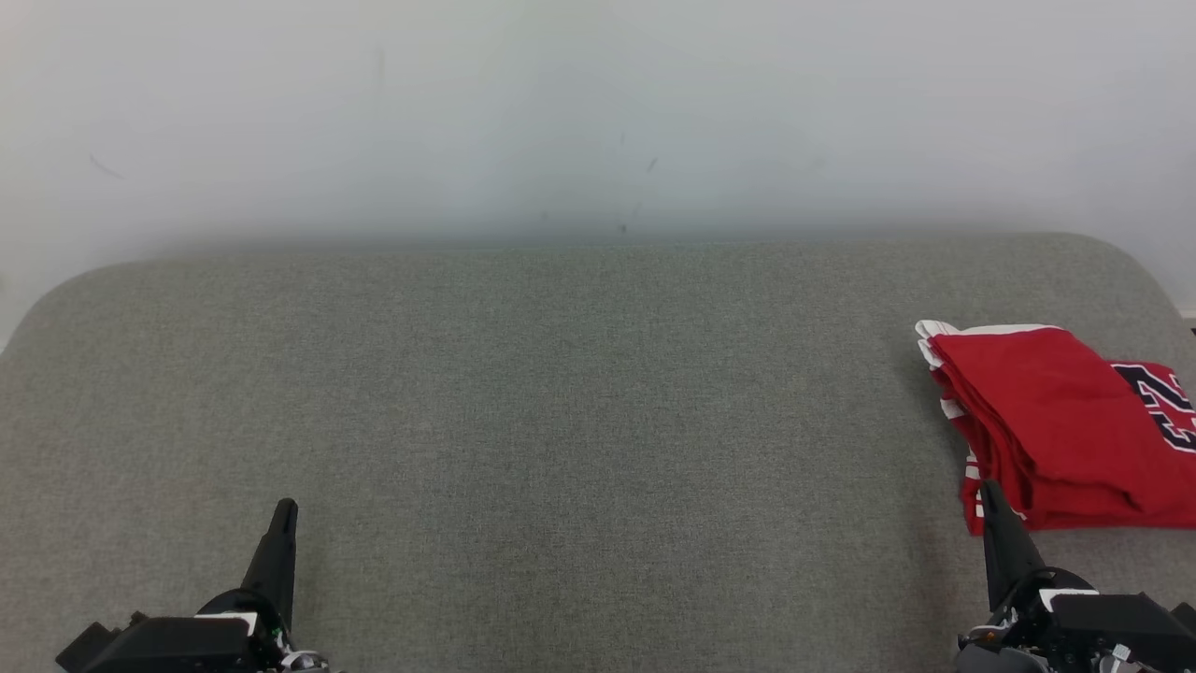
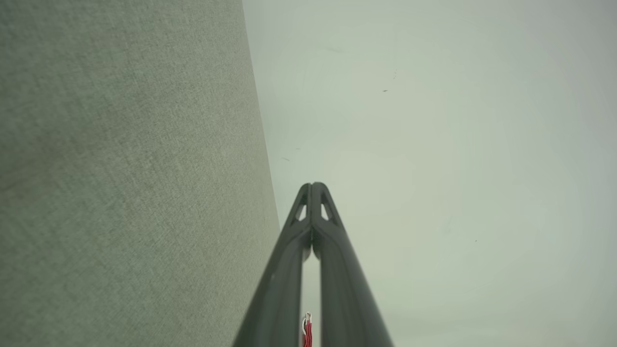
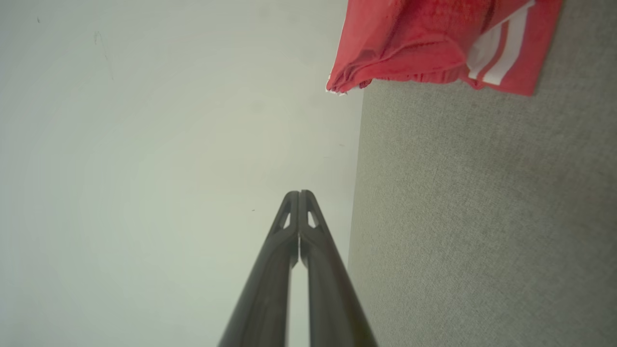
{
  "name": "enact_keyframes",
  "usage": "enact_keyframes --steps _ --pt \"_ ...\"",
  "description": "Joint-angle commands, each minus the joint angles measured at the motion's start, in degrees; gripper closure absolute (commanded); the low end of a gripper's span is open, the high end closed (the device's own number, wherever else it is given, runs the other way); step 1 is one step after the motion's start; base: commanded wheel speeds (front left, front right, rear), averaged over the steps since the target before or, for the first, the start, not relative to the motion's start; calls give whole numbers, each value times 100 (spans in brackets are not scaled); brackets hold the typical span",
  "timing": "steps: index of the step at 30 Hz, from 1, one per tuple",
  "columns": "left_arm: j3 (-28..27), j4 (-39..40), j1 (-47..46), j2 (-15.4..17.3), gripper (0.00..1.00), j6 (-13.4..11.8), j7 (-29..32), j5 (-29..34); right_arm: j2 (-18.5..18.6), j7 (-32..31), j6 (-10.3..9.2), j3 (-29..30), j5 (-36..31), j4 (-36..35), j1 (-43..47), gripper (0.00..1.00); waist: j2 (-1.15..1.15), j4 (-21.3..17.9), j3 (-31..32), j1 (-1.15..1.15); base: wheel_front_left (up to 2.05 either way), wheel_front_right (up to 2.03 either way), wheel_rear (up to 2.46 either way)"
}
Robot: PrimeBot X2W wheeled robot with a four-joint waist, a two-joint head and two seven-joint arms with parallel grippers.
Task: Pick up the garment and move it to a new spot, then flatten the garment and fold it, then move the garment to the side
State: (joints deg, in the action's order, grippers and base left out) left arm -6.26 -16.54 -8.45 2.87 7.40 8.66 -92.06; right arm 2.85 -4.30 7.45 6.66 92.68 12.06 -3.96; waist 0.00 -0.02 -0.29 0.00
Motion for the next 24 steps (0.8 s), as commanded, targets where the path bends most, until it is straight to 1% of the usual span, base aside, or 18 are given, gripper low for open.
enact_keyframes --steps 1,24 --pt "-23 -14 -57 8 100 17 8 -16 5 -18 6 6 -5 -13 -42 100 0 0 0 0 0 0 0" --pt "-24 -13 -56 5 100 17 10 -13 5 -18 6 5 -4 -13 -42 100 0 0 0 0 0 0 0"
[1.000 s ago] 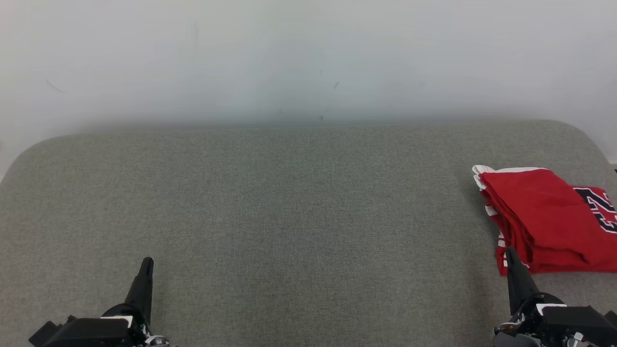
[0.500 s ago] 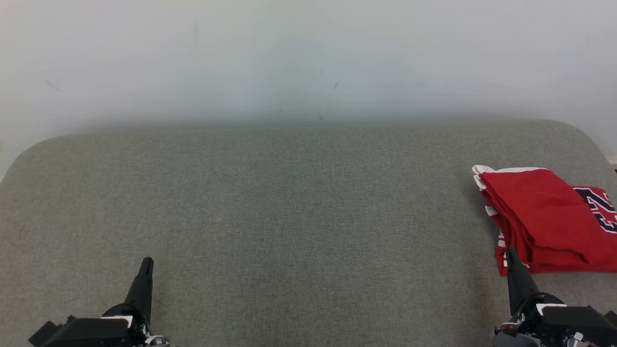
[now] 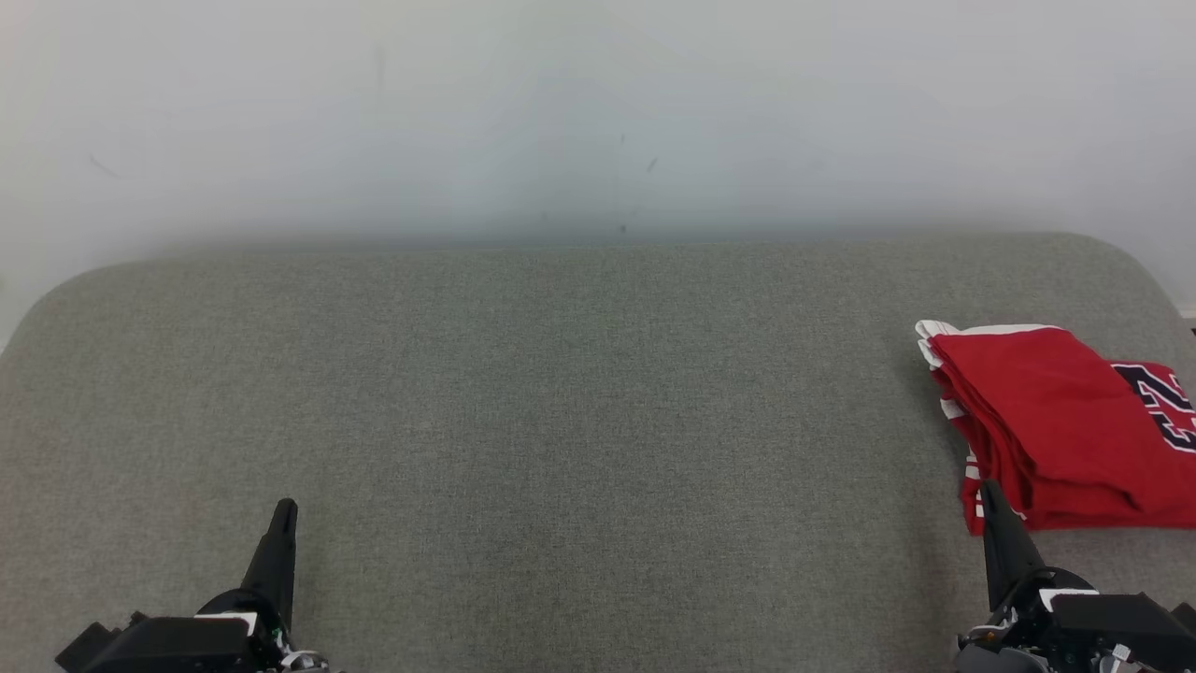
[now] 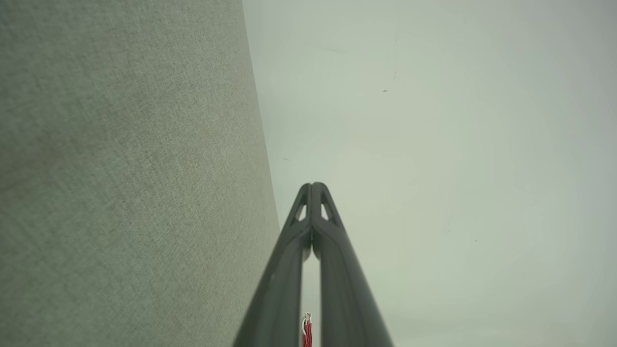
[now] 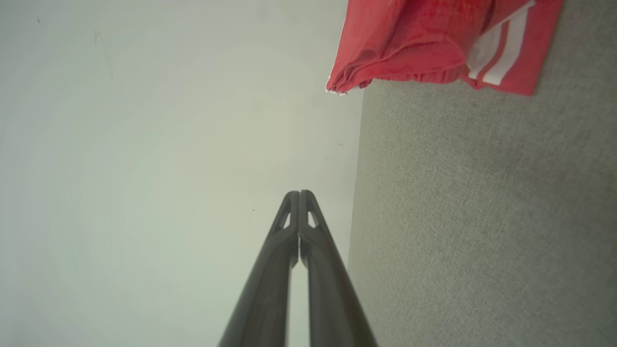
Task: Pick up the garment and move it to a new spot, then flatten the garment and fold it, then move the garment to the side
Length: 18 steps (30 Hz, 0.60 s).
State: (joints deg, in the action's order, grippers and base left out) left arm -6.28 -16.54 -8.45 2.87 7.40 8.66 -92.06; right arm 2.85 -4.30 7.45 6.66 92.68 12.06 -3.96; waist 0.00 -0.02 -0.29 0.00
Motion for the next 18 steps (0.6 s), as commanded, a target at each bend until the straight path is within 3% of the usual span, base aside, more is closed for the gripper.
enact_keyframes --steps 1,18 --pt "-22 -13 -56 5 100 17 10 -13 5 -18 6 5 -4 -13 -42 100 0 0 0 0 0 0 0" --pt "-22 -13 -56 5 100 17 11 -12 5 -17 6 5 -4 -13 -42 100 0 0 0 0 0 0 0"
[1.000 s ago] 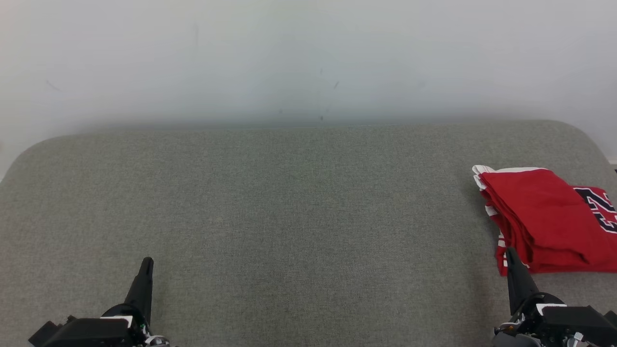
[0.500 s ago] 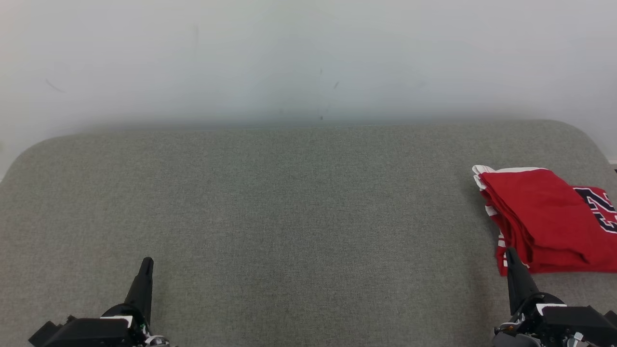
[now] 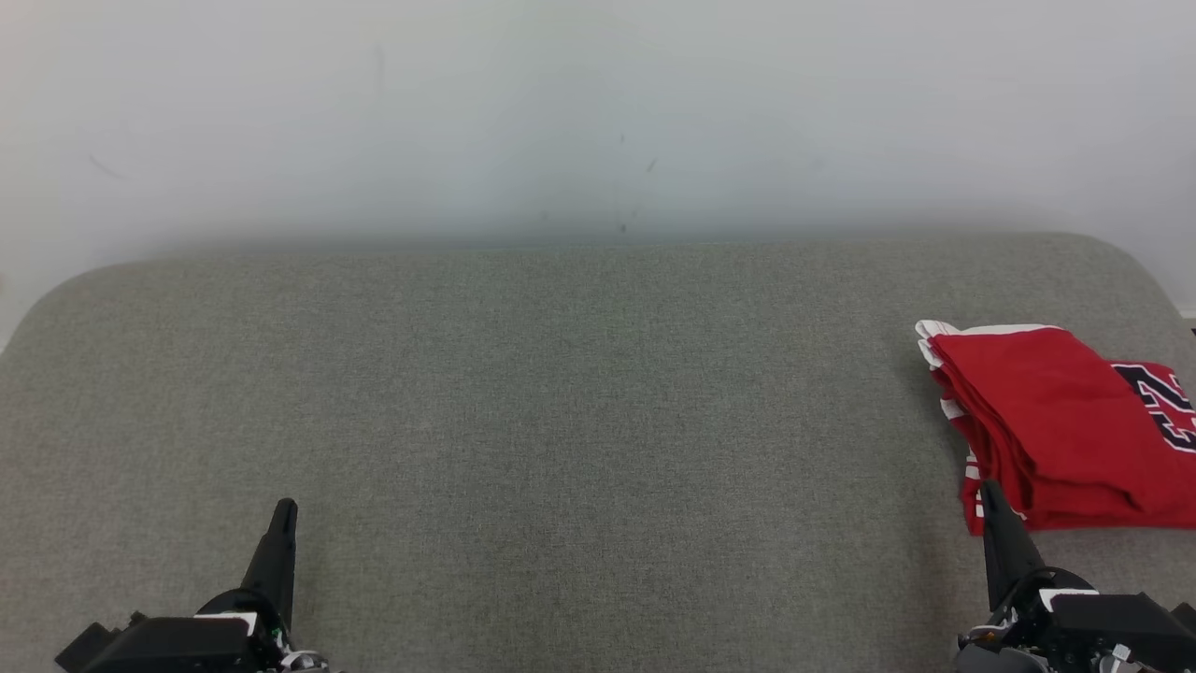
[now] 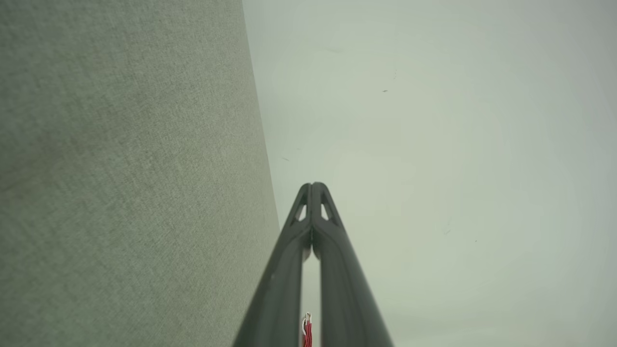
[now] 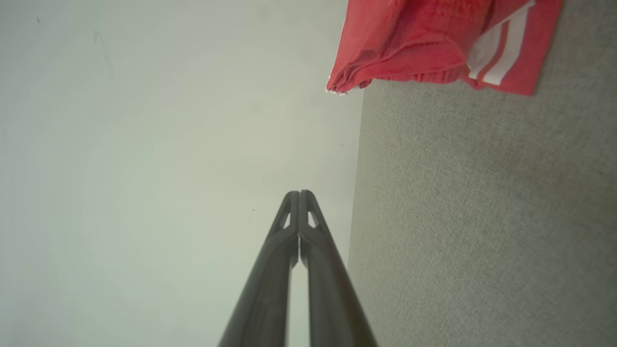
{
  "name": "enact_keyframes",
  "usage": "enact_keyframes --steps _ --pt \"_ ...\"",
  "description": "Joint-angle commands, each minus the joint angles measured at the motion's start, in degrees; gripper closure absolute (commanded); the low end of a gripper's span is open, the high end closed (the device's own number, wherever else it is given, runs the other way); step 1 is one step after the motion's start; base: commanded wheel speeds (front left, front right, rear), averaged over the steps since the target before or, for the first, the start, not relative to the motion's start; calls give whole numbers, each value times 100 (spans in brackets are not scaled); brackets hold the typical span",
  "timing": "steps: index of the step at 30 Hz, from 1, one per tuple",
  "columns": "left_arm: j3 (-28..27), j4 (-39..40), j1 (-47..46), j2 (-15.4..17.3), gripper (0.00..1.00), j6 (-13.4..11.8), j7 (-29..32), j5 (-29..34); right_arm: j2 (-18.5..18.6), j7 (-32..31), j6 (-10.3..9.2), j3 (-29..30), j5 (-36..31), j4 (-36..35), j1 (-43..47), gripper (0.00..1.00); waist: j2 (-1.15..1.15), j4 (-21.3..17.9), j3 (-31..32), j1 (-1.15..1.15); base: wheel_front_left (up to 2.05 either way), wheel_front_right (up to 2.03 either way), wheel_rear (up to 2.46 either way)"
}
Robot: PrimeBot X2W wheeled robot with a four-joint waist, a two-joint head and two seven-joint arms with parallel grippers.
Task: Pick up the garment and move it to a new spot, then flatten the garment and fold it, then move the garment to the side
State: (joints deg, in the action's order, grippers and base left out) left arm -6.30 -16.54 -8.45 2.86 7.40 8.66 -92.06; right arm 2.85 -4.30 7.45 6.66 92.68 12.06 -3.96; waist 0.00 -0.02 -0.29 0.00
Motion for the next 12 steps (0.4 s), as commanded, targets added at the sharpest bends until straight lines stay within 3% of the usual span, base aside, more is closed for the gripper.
enact_keyframes --steps 1,12 --pt "-20 -13 -56 6 100 17 11 -12 5 -17 6 5 -4 -13 -42 100 0 0 0 0 0 0 0" --pt "-20 -13 -56 6 100 17 12 -11 5 -17 6 5 -4 -13 -42 100 0 0 0 0 0 0 0"
